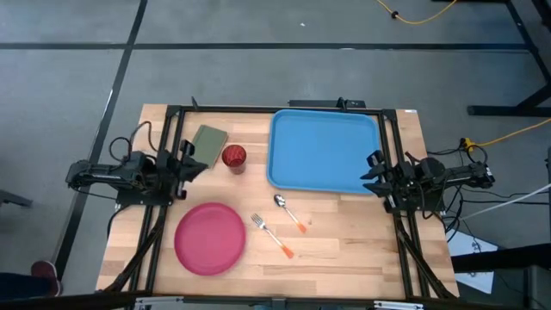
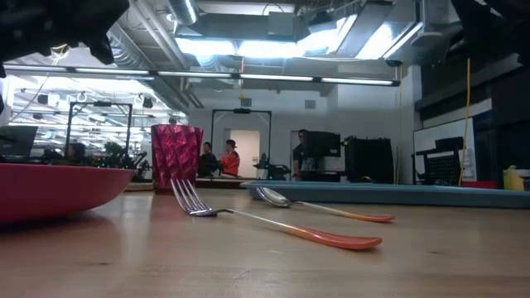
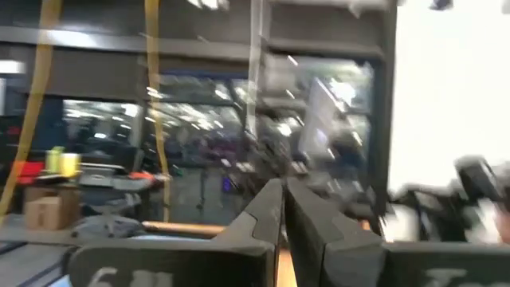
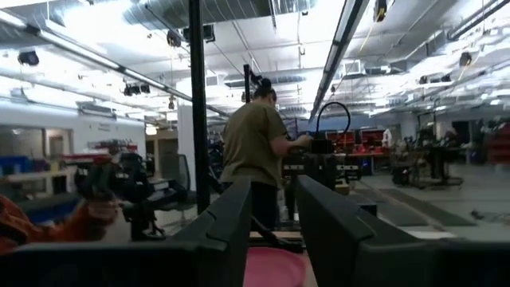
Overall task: Pick and place plate/cup/fork/spoon on tray
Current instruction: Put the red cup on the blue tray
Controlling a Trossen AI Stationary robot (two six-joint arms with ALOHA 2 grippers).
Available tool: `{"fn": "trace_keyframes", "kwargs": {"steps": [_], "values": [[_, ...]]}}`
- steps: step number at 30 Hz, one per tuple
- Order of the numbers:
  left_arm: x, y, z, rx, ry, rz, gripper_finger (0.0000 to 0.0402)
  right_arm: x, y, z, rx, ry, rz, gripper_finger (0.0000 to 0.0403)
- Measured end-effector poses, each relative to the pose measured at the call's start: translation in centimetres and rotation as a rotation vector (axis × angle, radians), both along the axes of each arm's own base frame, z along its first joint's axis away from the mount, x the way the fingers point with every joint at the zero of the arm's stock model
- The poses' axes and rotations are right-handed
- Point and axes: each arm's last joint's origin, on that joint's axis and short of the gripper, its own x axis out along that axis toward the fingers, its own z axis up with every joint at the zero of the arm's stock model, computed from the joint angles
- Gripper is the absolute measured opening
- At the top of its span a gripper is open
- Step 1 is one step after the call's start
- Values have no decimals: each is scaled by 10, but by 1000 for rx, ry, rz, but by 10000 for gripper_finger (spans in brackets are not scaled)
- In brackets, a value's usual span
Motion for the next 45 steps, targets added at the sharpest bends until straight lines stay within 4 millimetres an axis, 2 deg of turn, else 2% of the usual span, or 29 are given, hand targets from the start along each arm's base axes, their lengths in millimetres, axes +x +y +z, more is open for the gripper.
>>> {"fn": "trace_keyframes", "kwargs": {"steps": [3, 9, 18, 21, 26, 33, 37, 40, 45], "values": [[1, 2, 3, -71, -34, 42, 11, 1, -1, -1, -8, 13, -48, 108], [16, 4, 13, -101, 59, 141, 11, 3, -4, -6, 26, 76, -161, 108], [67, 5, 52, -1, 288, 286, 11, 5, -7, -12, 44, 136, -251, 108], [83, 6, 60, 49, 432, 353, 11, 5, -7, -13, 40, 148, -251, 108], [103, 8, 64, 82, 650, 465, 11, 5, -7, -13, 38, 154, -251, 108], [128, 3, 63, 98, 688, 310, 11, 5, -7, -13, 38, 155, -250, 108], [146, 3, 64, 27, 742, 320, 12, 5, -7, -13, 37, 155, -250, 108], [154, 5, 60, 0, 893, 424, 12, 5, -7, -13, 37, 155, -250, 108], [165, 15, 77, 39, 984, 620, 12, 5, -7, -13, 38, 155, -250, 108]]}}
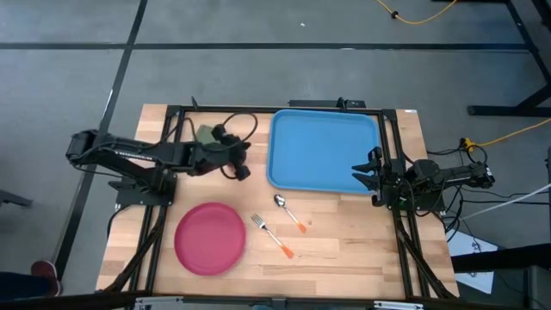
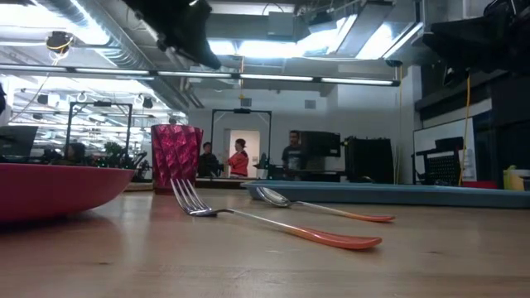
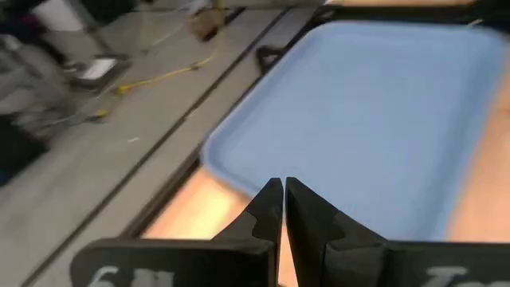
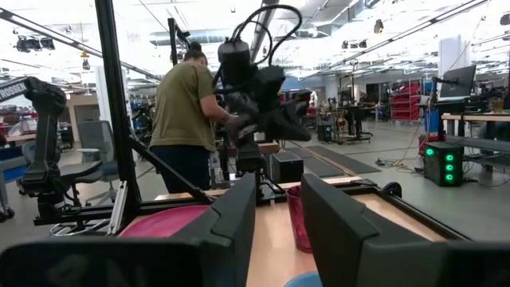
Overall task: Pick and place plate/cup/fork/spoon on tray
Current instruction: Put the red cup on the blue tray
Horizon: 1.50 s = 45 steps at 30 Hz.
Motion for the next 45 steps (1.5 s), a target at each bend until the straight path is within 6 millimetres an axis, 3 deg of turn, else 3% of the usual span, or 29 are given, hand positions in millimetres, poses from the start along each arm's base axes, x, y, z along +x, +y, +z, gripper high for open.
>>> {"fn": "trace_keyframes", "kwargs": {"steps": [4, 9, 21, 28, 36, 45], "values": [[6, 6, 4, -71, 57, -35, 12, 0, 0, 0, 0, 0, 0, 108], [6, 14, -16, -258, 163, -57, 17, 0, 0, 0, 0, 0, 0, 108], [4, 31, -22, -468, 140, -57, 102, 0, 0, 0, -1, 5, 1, 108], [3, 29, -27, -544, 145, 13, 105, 0, 0, 0, -1, 5, 1, 108], [14, 28, -52, -585, 244, 75, 105, 0, 0, -1, -1, 5, 0, 108], [11, 28, -55, -619, 251, 151, 105, 0, 0, -1, -1, 6, 0, 108]]}}
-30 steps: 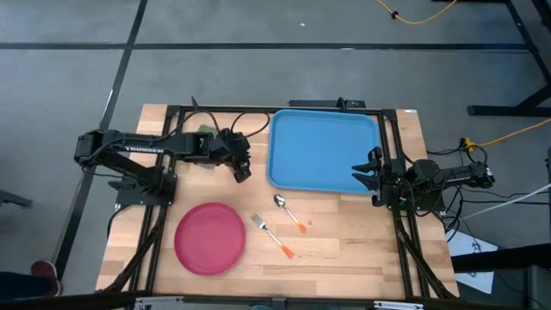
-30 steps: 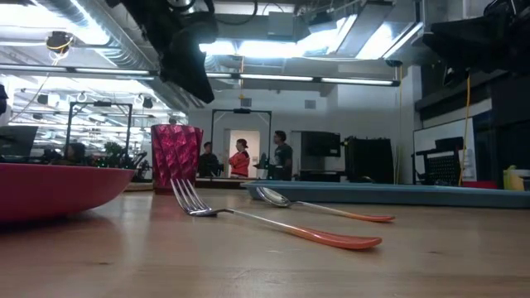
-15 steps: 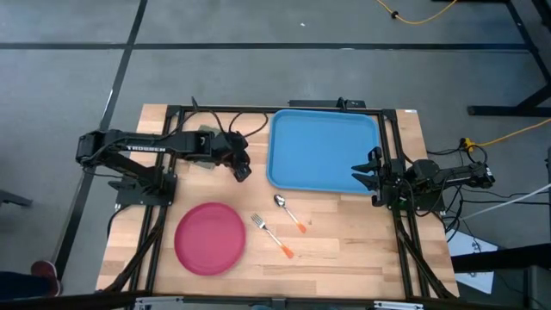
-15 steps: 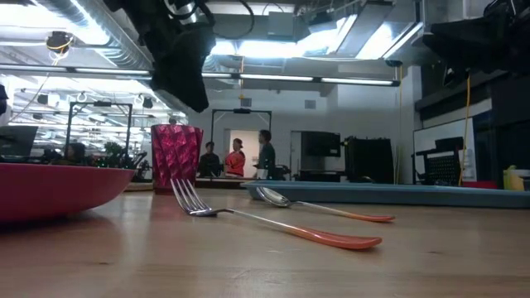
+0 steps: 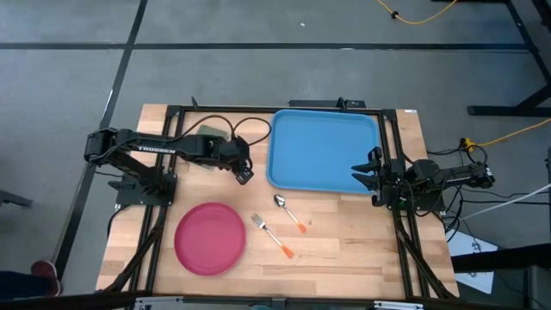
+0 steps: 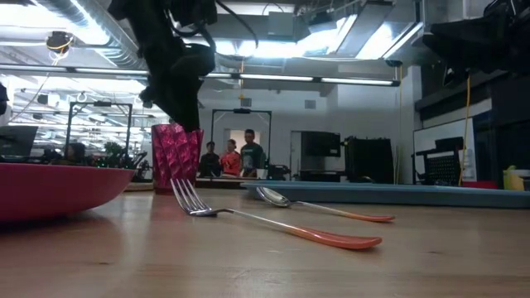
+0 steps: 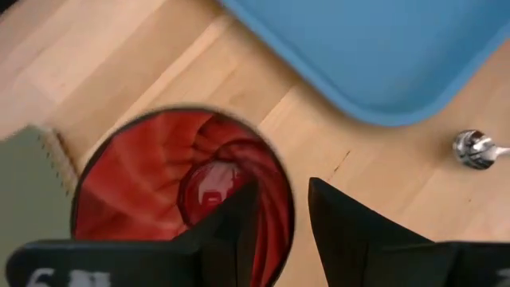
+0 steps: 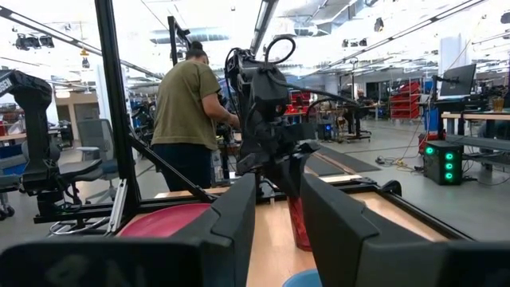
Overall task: Pick and place plate/cup/fork/spoon on tray
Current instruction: Put the red cup on the blue tray
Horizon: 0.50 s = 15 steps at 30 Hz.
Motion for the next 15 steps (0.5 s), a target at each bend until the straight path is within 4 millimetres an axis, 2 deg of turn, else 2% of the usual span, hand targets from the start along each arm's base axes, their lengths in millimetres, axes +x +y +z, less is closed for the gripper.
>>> {"fn": "trace_keyframes", "kwargs": {"steps": [8, 15], "values": [[-4, 0, -2, 0, 42, 32, 105, 0, 0, 0, 0, 0, 0, 108], [5, -4, -22, -14, 127, 12, 105, 0, 0, 0, 0, -1, 0, 108]]}}
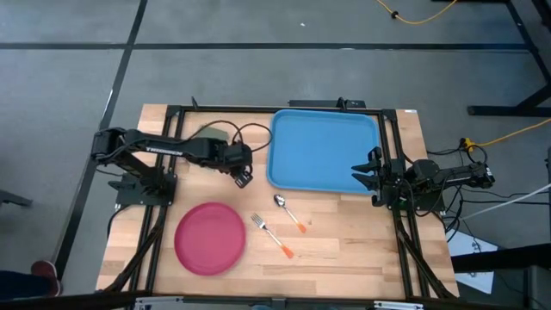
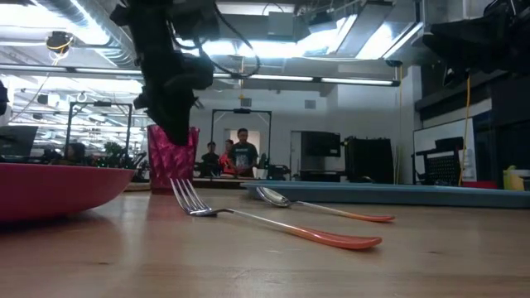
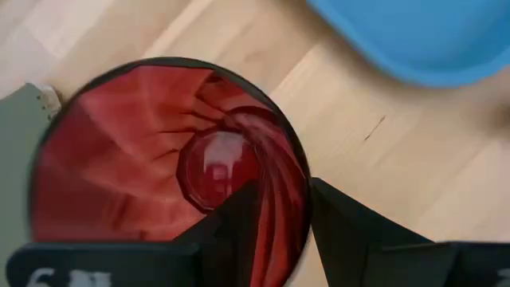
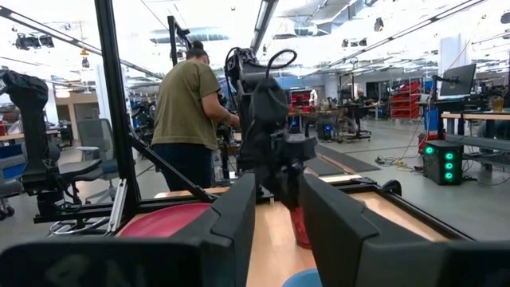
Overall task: Pick and place plate/cup/fork/spoon on tray
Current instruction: Put the red cup on the blue tray
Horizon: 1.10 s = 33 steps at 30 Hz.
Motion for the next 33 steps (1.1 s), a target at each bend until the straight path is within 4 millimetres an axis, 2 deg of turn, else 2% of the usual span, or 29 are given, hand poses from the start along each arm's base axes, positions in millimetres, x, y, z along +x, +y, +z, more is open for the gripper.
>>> {"fn": "trace_keyframes", "kwargs": {"steps": [5, 9, 12, 16, 20, 23, 25, 28, 33], "values": [[3, 1, -9, 30, 46, -8, 100, 0, 0, 0, 0, 1, -1, 108], [3, 1, -9, 44, 50, -18, 71, 0, 0, 0, 0, 2, -1, 108], [2, 3, -4, 66, 44, -42, 21, 0, 0, 0, 0, 2, 0, 108], [8, 5, 12, 111, 17, -95, 9, 0, 0, 0, 0, 1, 0, 108], [27, 13, 55, 207, -108, -164, 7, 0, 0, 0, 0, 2, 0, 108], [47, 28, 86, 299, -254, -219, 7, 0, 0, 0, 0, 1, 0, 108], [61, 42, 99, 323, -314, -260, 6, 0, 0, 0, 0, 2, 0, 108], [85, 69, 103, 321, -330, -291, 6, 0, 0, 0, 0, 2, 0, 108], [134, 115, 85, 286, -262, -348, 6, 0, 0, -1, -1, 7, 0, 108]]}}
